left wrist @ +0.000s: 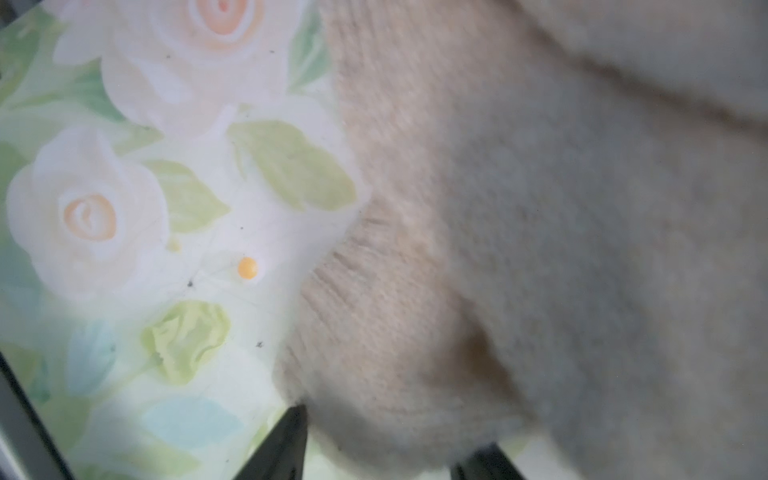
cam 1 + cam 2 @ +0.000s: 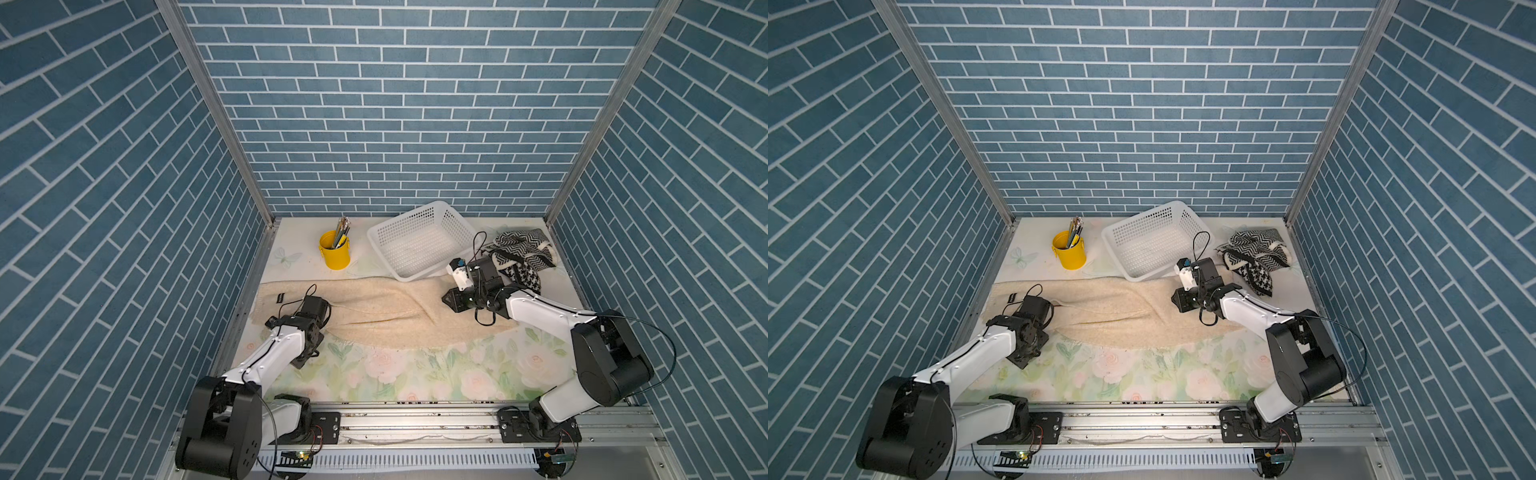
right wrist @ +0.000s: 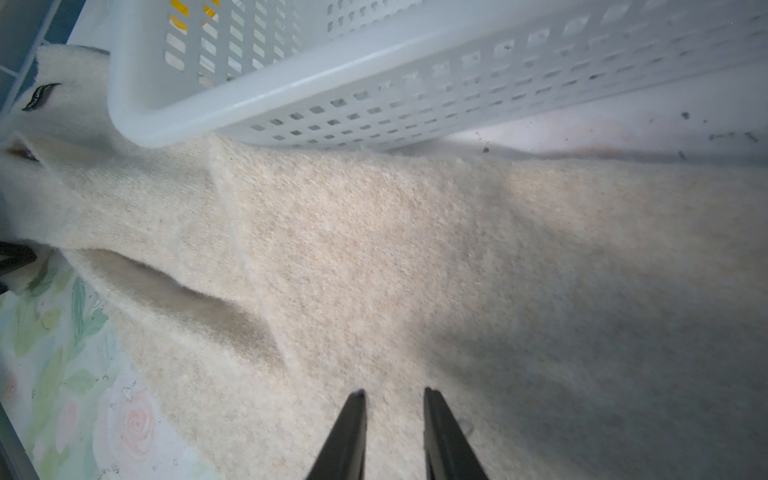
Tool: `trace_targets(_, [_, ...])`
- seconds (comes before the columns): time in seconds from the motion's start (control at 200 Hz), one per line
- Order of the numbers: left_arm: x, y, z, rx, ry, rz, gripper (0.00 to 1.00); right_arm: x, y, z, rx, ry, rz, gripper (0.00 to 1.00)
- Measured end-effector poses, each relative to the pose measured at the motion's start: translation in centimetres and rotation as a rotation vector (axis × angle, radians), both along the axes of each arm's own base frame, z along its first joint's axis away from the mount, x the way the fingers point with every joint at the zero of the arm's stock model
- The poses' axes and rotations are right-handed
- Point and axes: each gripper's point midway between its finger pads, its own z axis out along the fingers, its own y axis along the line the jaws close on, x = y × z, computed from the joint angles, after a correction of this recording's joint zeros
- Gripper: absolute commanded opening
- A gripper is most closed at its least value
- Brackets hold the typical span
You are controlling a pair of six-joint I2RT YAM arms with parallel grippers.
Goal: Roll up the scarf and place it into the basket
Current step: Flatten out the scarf at the center of the board.
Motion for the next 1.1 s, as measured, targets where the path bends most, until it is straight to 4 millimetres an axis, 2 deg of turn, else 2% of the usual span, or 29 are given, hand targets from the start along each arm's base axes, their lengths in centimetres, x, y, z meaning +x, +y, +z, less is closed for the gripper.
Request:
trace_targets(0.015, [0.0, 0.1, -0.1, 0.005, 0.006, 0.001, 0.00, 0.0, 0.0, 0.0, 0.000, 0.000, 0.000, 0.28])
trace_targets(0.08, [-0.2, 0.5, 0.3, 0.027, 0.017, 0.007, 0.00, 0.0, 0.0, 0.0, -0.002, -0.001, -0.001, 0.28])
trace_targets(0.13, [-0.2, 1.0, 1.3, 0.055, 0.007, 0.014, 0.00, 0.0, 0.0, 0.0, -0.002, -0.002, -0.002, 0.28])
trace_targets(0.375, [1.4, 3.4, 10.9, 0.165, -0.278, 0.095, 0.00, 0.1, -0.2, -0.1, -0.009, -0.005, -0.007, 0.28])
trace_targets(0.445, [1.3, 4.3, 12.3, 0.203, -0.294, 0.122, 0.11, 0.1, -0.2, -0.1, -0.010, -0.005, -0.008, 0.30])
trace_targets(0.495, [1.2, 4.9, 12.7, 0.224, -0.285, 0.136, 0.23, 0.1, -0.2, -0.1, -0.010, -0.005, -0.008, 0.30])
trace_targets(0.645, [0.6, 5.5, 12.2, 0.251, -0.230, 0.150, 0.80, 0.2, -0.2, -0.1, -0.013, -0.006, -0.010, 0.33])
trace_targets(0.75, [0.2, 5.6, 12.6, 0.249, -0.242, 0.162, 0.98, 0.2, -0.3, -0.1, -0.016, -0.007, -0.013, 0.35])
trace_targets(0.87, [0.0, 5.8, 13.7, 0.244, -0.297, 0.173, 1.00, 0.3, -0.5, -0.2, -0.025, -0.008, -0.020, 0.35])
trace_targets(0.955, [0.6, 5.7, 14.4, 0.244, -0.326, 0.155, 1.00, 0.3, -0.7, -0.5, -0.036, -0.004, -0.029, 0.32])
trace_targets(1.055, [2.7, 5.0, 13.6, 0.219, -0.314, 0.080, 1.00, 0.4, -1.2, -1.5, -0.063, 0.021, -0.047, 0.22])
trace_targets(1.1, [4.2, 4.4, 12.5, 0.195, -0.291, 0.034, 0.92, 0.5, -1.6, -2.4, -0.079, 0.045, -0.065, 0.17])
